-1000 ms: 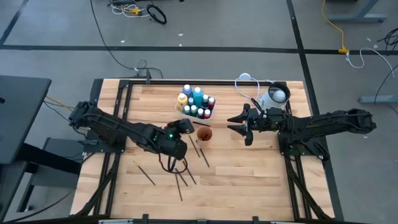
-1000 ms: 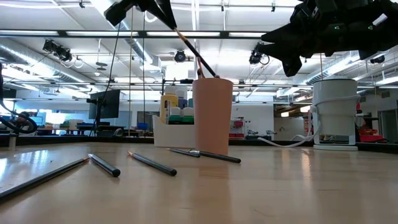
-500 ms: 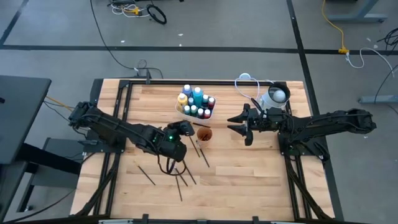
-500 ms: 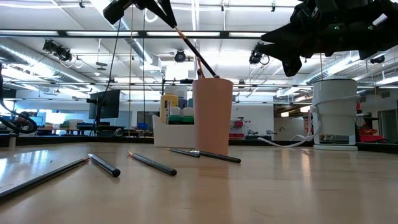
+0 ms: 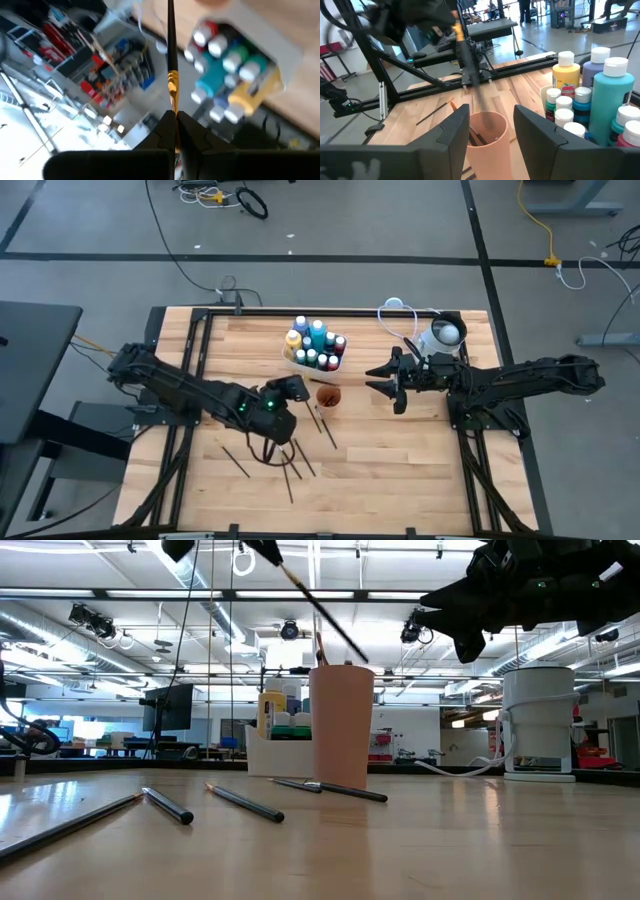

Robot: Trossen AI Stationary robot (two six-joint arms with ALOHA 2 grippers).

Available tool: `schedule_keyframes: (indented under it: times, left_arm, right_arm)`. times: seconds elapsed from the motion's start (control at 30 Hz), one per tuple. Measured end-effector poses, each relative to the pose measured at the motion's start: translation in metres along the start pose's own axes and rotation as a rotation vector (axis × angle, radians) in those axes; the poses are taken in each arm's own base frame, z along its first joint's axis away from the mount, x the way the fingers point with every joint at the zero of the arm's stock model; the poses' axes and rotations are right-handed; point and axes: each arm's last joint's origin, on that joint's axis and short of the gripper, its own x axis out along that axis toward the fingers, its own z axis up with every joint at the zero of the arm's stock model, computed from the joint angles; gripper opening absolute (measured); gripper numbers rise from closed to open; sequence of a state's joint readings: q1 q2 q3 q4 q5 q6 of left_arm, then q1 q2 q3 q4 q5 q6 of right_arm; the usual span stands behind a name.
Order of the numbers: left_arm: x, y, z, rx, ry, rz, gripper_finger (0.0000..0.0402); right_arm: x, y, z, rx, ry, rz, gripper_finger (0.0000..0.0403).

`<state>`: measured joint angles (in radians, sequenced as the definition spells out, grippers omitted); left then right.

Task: Pick & Place Paint Supplies
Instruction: Put the black paint brush into the orange cup

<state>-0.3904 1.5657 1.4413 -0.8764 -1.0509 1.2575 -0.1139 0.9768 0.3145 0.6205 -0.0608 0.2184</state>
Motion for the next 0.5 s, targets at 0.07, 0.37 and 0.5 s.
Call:
schedule_keyframes:
  times: [0.07,0.37,0.5]
  left_arm:
    - [-0.007,0.005,-0.001,-0.039,-0.067,0.003,0.0007]
    - [-0.008,-0.002,-0.006,-0.097,-0.148,-0.123,0.0007]
    - [-0.004,-0.005,-0.01,-0.122,-0.124,-0.152,0.0007]
  right_arm:
    - [0.0,0.0,0.0,0.0,0.0,0.0,0.0158]
    - [0.0,0.0,0.0,0.0,-0.004,0.001,0.0158]
    - [0.0,0.0,0.001,0.0,-0.006,0.001,0.0158]
